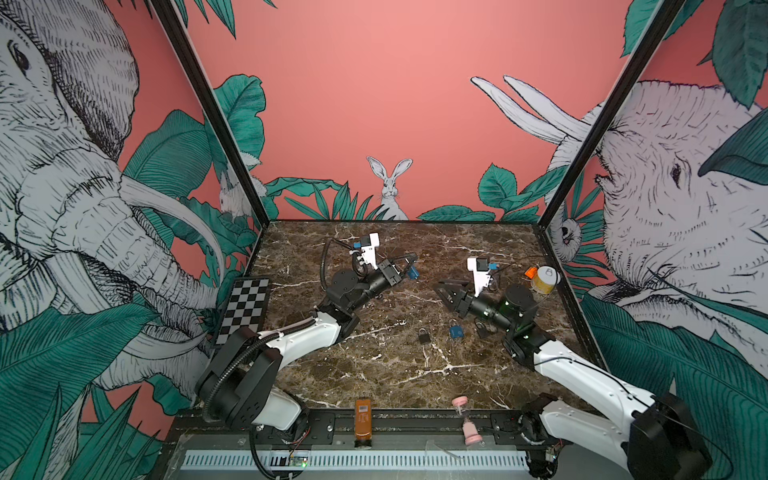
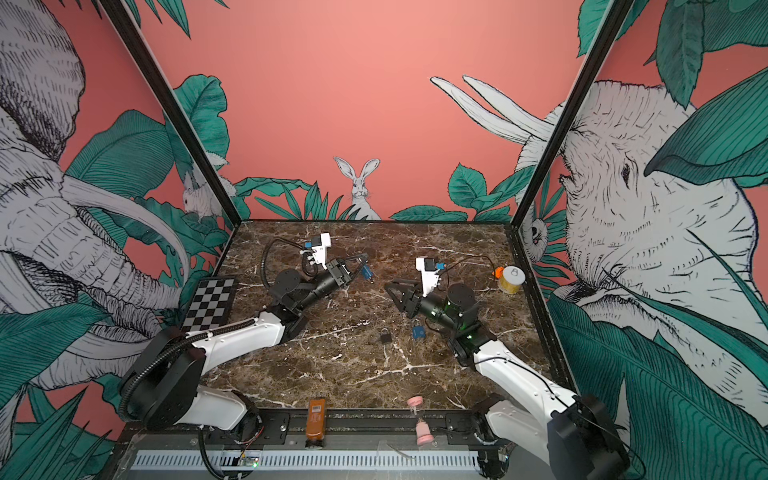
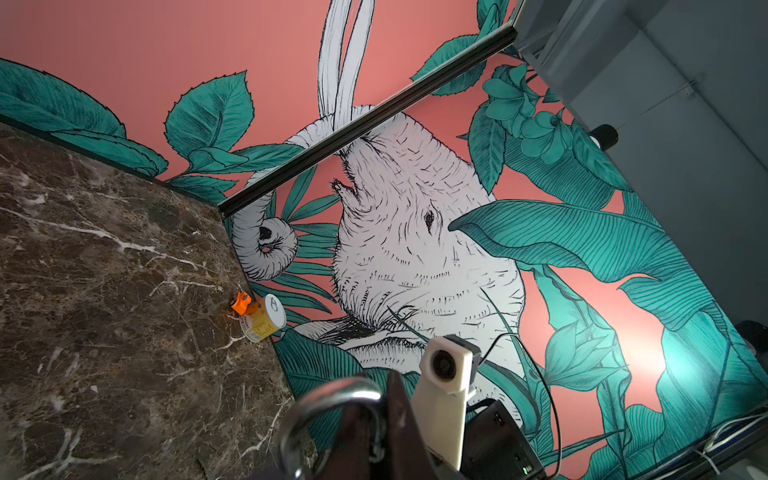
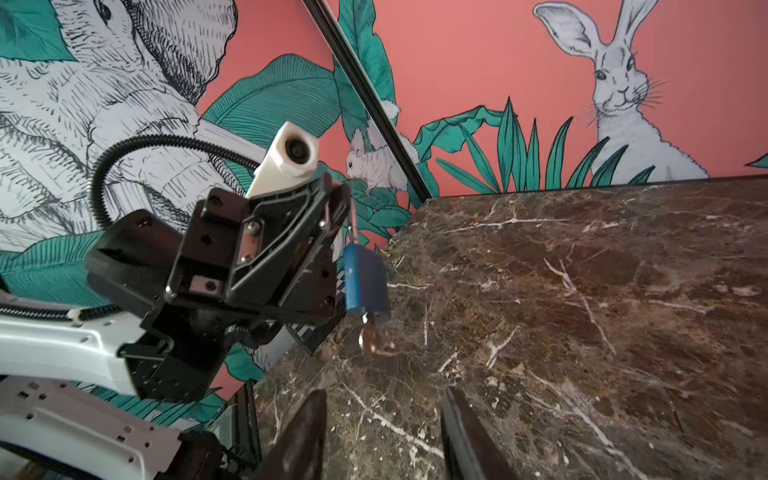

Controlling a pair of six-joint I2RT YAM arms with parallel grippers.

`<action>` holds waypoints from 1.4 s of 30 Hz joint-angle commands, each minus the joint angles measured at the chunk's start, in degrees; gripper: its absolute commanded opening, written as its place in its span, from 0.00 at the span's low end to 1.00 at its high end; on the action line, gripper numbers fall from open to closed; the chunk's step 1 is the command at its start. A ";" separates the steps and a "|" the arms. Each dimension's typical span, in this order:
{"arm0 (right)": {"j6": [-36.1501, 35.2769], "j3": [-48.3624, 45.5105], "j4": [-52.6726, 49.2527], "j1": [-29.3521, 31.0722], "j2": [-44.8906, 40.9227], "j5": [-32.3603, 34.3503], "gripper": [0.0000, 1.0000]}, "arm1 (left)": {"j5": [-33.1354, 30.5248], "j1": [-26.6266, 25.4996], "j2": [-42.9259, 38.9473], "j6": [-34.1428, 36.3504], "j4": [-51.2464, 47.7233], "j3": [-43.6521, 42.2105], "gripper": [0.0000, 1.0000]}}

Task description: Lock with the key

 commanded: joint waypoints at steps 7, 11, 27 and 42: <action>-12.22 5.71 0.85 7.06 2.72 7.07 0.44 | -1.83 -0.08 -2.93 -4.20 0.52 1.07 0.00; -13.47 8.37 -1.51 8.26 5.10 7.23 0.43 | -2.24 -0.09 -2.93 -5.12 1.52 0.46 0.00; -15.74 13.49 -1.42 10.49 12.60 11.97 0.35 | -2.49 -0.03 -2.73 -6.38 4.50 -0.49 0.00; -13.54 14.28 -1.94 10.36 12.85 12.42 0.00 | -0.18 0.80 -1.12 -5.84 3.91 -0.65 0.00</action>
